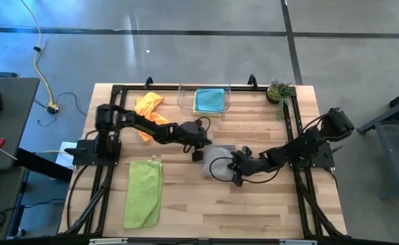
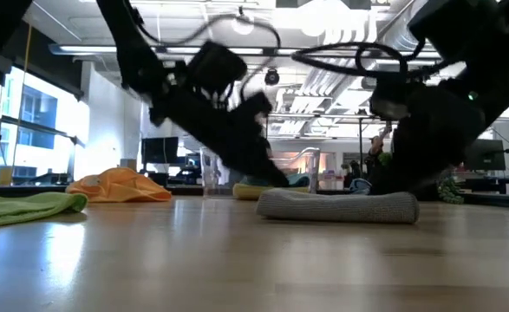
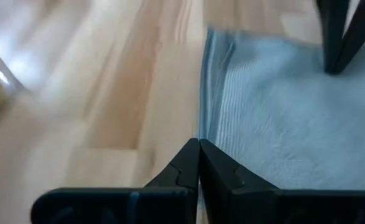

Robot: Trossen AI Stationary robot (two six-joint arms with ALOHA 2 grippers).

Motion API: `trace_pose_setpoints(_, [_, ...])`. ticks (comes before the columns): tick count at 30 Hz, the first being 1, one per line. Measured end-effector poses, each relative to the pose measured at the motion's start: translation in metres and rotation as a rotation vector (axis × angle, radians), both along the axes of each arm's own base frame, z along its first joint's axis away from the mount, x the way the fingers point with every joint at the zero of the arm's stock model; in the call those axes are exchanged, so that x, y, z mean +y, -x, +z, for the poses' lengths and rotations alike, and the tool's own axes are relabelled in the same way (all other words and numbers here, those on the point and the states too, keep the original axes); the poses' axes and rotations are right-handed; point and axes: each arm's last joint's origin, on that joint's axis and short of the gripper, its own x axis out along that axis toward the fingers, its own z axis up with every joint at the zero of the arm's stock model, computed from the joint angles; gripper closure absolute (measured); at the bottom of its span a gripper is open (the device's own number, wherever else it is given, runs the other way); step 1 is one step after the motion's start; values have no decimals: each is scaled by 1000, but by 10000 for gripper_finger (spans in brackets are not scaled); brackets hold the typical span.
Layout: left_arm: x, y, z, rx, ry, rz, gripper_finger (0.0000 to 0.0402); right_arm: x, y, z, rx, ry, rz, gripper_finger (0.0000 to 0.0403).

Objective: Fold microfiber towels
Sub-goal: Fold the gray towel on the table

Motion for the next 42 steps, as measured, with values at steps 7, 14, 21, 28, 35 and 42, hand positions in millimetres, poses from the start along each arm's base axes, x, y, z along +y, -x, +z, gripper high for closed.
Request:
trace_pose_setpoints(7, [-26,6,40,-18,43,-211,401,-12,-3,21,-90,27,-8,396])
trace_pose_setpoints(14, [-85,-4,21,-9,46,-346,401,-44,-19,21,-139,71,33,402])
trace_pose_setpoints(21, [-106,-8,-11,45,42,-258,401,-69,-27,-10,-46,34,49,403])
trace_pose_setpoints(28, [-102,-5,-17,114,-6,-124,401,-77,-26,-17,-7,-19,-96,403])
trace_pose_setpoints(35, [-84,1,-11,173,-46,-76,401,-72,-21,-10,3,-42,-128,402])
trace_pose_setpoints(42, [-71,18,7,328,-120,-149,401,-70,-7,16,10,-49,-130,390])
